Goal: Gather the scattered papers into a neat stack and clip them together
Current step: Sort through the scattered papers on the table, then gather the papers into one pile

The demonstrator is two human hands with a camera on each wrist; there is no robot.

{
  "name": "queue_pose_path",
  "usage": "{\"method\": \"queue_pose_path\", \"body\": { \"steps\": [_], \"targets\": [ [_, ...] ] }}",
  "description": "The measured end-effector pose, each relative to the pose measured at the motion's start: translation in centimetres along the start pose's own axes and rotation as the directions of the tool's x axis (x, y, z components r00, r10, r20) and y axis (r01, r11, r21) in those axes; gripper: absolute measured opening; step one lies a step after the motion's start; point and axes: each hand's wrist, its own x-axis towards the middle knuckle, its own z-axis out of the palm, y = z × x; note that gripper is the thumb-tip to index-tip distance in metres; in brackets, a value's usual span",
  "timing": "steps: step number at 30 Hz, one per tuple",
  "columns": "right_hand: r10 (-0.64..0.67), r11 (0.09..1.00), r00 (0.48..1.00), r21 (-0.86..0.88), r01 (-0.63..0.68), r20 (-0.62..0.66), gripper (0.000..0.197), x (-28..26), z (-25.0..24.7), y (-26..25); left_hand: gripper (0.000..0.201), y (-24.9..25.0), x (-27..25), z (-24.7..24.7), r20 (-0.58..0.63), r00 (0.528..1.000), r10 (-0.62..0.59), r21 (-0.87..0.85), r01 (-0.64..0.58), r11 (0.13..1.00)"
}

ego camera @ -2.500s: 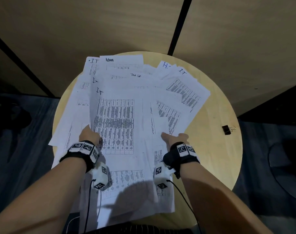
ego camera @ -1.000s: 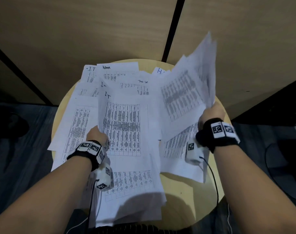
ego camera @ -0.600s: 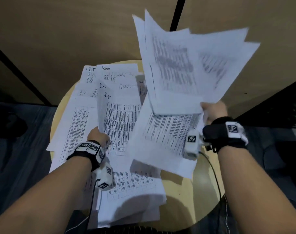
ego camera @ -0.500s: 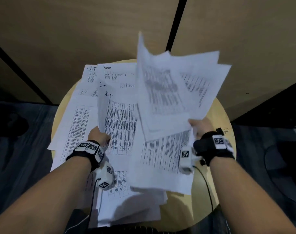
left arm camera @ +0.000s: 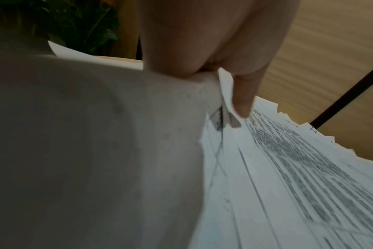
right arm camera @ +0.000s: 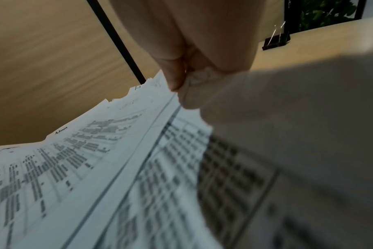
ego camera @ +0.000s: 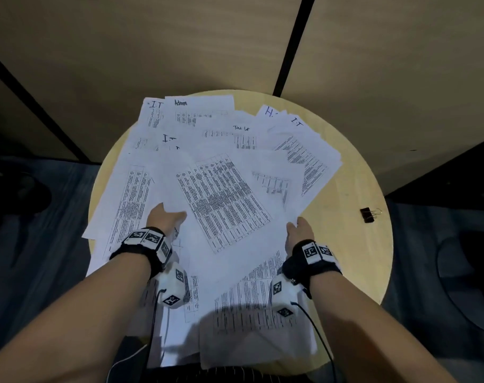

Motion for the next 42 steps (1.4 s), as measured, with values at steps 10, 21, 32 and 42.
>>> {"method": "queue_pose_path", "body": {
  "steps": [10,21,32,42],
  "targets": [
    [-0.001,0.999,0.959,-0.042,0.014,0.283,0.051,-0.5,1.0,-1.4,0.031,0.4,0.3,-0.8,0.213,0.977,-0.028,0.237,-0.024,0.971],
    [-0.11,0.954,0.949,0.299,0.017,0.296,0.073,-2.3,1.2,-1.8,0.075,0.2,-0.2,-0.4,0.178,0.984,-0.013,-0.026,0.018,1.0],
    [-0.391,0.799,0.918,0.473,0.373,-0.064,0.015,-7.9,-6.5,-14.1,0.008,14.2,-6.6,-2.0,0.005,0.84,0.543,-0.358,-0.506,0.785],
    [-0.442,0.612,0.838,0.575,0.543,-0.321,0.013,-8.5,-4.8,-12.5,0.032,14.1,-9.0,-0.5,-0.15,0.779,0.609,-0.498,-0.592,0.633]
  ]
}}
